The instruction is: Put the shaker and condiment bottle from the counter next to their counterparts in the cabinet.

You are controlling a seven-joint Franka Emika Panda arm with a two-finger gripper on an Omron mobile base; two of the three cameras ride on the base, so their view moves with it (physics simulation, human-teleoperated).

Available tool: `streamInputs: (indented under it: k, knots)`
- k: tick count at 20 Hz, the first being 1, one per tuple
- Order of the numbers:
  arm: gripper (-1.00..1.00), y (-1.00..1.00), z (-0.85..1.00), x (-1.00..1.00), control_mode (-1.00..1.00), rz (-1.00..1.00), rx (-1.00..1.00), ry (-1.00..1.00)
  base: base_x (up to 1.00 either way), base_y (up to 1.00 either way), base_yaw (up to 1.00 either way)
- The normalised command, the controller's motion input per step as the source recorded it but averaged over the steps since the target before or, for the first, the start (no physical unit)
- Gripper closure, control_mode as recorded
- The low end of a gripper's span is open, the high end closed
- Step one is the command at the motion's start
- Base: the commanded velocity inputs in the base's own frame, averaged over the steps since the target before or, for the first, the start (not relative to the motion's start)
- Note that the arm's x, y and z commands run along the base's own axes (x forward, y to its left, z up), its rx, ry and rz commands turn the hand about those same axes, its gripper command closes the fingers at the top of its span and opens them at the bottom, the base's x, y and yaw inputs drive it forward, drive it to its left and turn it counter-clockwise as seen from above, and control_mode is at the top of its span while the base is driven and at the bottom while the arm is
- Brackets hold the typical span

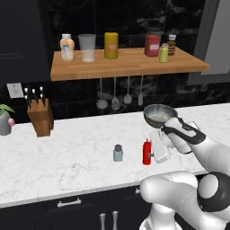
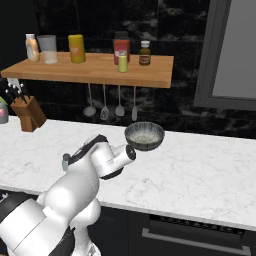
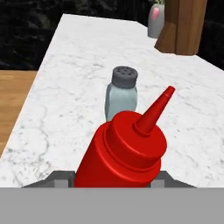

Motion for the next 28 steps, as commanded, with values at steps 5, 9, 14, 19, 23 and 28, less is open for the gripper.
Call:
streamInputs:
  k: [5, 9, 14, 19, 23, 28]
  knots:
    - [1.0, 0.07, 0.34, 0.0, -1.0, -0.03, 0.01, 0.0, 0.0, 0.0, 0.0]
    - [1.0, 0.1, 0.56, 0.0, -1.0, -0.05, 0.0, 0.0, 0.0, 0.0, 0.0]
    - [1.0, 0.16, 0.59, 0.0, -1.0, -0.04, 0.0, 0.0, 0.0, 0.0, 0.0]
    - [1.0, 0.24, 0.57, 0.0, -1.0, -0.02, -0.02, 0.0, 0.0, 0.0, 0.0]
    - [1.0, 0.23, 0.63, 0.0, -1.0, -0.02, -0.01, 0.0, 0.0, 0.0, 0.0]
    - [1.0, 0.2, 0.64, -0.08, -1.0, -0.03, 0.0, 0.0, 0.0, 0.0, 0.0]
